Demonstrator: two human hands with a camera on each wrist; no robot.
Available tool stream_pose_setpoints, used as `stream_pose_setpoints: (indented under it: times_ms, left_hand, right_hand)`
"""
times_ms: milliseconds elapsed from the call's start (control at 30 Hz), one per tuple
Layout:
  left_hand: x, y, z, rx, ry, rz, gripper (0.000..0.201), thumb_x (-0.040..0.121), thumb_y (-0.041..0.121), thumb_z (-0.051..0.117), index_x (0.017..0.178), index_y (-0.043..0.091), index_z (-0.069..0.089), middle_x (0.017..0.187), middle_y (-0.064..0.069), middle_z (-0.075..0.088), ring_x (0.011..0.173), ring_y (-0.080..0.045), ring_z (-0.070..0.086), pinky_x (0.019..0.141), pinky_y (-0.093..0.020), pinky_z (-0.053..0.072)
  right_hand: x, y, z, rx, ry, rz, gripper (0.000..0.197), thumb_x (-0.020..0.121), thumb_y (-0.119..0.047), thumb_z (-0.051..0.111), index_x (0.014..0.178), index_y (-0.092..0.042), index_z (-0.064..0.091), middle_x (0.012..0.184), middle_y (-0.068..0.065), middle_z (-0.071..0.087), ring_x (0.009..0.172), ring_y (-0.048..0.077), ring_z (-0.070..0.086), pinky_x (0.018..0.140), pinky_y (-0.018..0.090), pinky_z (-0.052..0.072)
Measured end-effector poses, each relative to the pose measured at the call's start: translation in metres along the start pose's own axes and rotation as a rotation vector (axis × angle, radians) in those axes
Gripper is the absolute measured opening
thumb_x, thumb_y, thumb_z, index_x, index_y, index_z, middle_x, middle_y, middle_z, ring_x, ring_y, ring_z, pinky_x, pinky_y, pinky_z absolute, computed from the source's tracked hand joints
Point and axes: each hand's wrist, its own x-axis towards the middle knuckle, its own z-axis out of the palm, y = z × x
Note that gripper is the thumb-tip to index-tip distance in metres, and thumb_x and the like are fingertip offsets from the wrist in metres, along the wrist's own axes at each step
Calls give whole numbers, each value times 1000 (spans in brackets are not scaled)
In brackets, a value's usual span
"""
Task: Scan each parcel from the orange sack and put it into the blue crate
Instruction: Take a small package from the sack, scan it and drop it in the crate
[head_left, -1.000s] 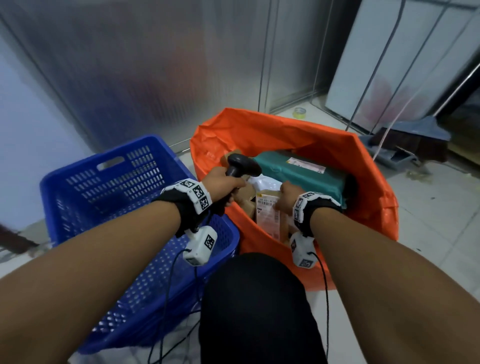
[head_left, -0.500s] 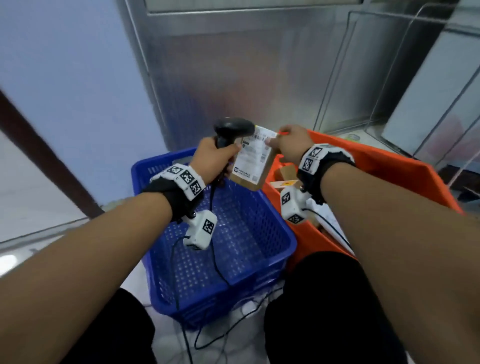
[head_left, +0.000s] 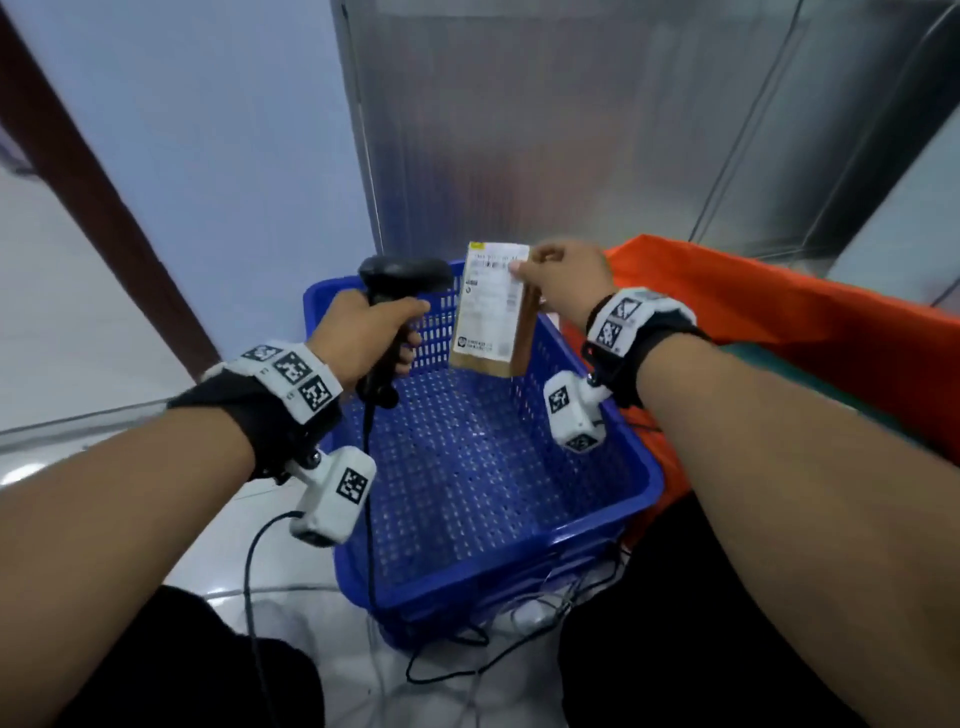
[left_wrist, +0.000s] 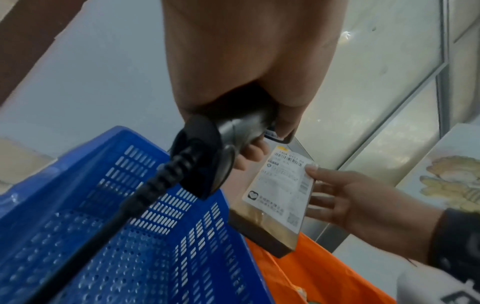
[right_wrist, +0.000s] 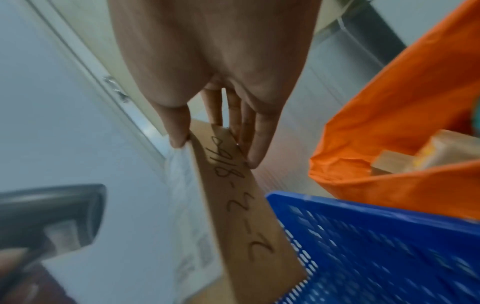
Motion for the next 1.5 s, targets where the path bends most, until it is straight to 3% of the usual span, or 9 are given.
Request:
stream_pose_setpoints:
  times_ms: [133,233,367,500,667,1033,1500]
  left_hand:
    - [-7,9,-3,-26,43,106,20,97,21,68,82,8,63,64,-10,61,46,-18,53,47,-28,51]
    - [-22,14,-3,-83,73,157,20,96,22,68,83,8,62,64,-9,59,48,-20,52,47,-30,49]
    - [-40,12,5,-51,66,164,22,96,23,69,85,4,63,61,-8,61,46,-18,54,46,-28,52]
    - [-46,10,16,-35,102,158,25,95,25,70,77,9,63,58,-5,61,45,-16,54,47,-28,52]
    - [-45,8,28,-27,98,144,23,93,27,70,79,10,66,56,-3,61,48,-18,56,52,-32,53]
    - [-41,5,41,59,74,123,23,95,28,68,82,9,66,64,-5,64,54,-18,59,56,-32,57]
    - [-36,1,54,137,49,146,20,94,28,68,87,10,68,67,-8,65,55,-19,62,56,-32,57]
  right_hand:
    - [3,-18,-5,-43,-9,0,15,83,-22,79,75,-19,67,84,3,75,86,22,74,79,43,62]
    - [-3,-12,-1,-87,-53,33,17,84,-22,79,92,-9,72,88,5,76,84,20,74,77,41,63]
    - [-8,-10,7,-201,-87,48,18,83,-24,80,93,-13,70,91,3,74,79,16,70,69,34,63]
    - [-9,-18,8,-248,-48,30,20,81,-31,81,84,-17,67,87,2,73,82,19,71,75,41,63]
    - [-5,-13,4,-295,-59,15,23,83,-29,78,89,-10,68,89,7,73,86,22,71,81,45,61]
    - [-3,-6,-18,-253,-24,81,29,81,-32,80,100,-17,65,97,3,70,90,22,68,84,43,60]
    - [-5,6,-44,-310,-119,165,22,85,-22,76,102,-10,68,98,7,73,90,24,70,86,42,60]
